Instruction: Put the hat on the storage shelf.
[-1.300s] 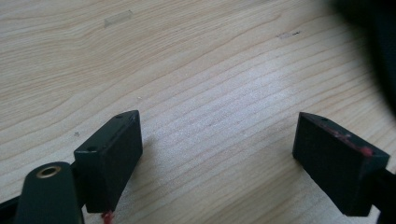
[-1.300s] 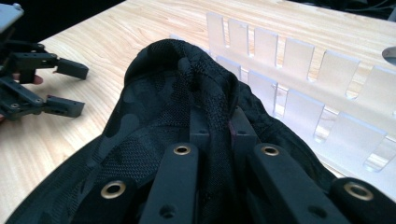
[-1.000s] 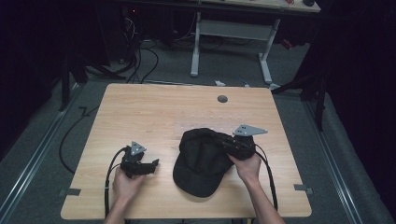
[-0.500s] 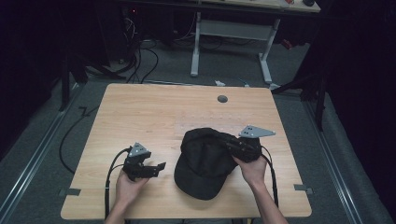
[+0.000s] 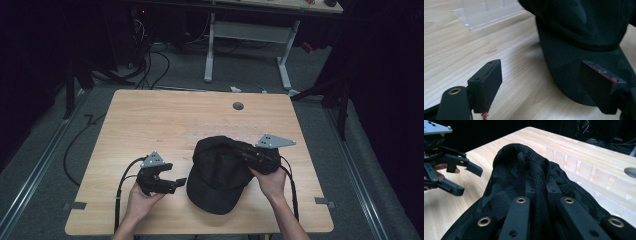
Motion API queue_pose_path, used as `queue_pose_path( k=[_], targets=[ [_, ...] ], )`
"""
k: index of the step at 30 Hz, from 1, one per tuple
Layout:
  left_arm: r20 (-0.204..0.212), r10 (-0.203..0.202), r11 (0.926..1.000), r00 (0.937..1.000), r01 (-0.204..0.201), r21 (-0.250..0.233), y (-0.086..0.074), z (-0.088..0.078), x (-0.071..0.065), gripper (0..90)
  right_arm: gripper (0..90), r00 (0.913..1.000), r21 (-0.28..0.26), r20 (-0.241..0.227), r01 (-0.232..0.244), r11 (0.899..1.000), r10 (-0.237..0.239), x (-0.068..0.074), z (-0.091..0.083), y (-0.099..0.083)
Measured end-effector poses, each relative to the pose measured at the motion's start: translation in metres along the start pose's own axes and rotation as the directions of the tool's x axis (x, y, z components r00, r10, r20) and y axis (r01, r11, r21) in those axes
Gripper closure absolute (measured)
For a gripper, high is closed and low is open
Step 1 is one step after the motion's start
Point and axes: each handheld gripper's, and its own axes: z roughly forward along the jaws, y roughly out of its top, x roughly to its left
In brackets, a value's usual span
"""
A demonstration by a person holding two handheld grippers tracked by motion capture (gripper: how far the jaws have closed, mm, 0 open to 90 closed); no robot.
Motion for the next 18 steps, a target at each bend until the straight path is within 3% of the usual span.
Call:
queue_pose_path(
  k=[8,18],
  targets=[
    [0.046,0.019,0.9978,0.9987,-0.022,0.062,0.009,0.01,-0.004,19.3,83.8,0.9987,-0.036,-0.035,0.036,0.999,-0.037,0.005,0.004,0.007],
    [0.093,0.008,0.9971,0.9957,-0.015,0.075,0.018,0.015,-0.002,22.1,83.6,0.991,-0.067,-0.083,0.1,0.993,-0.106,0.012,0.008,0.017]
  ],
)
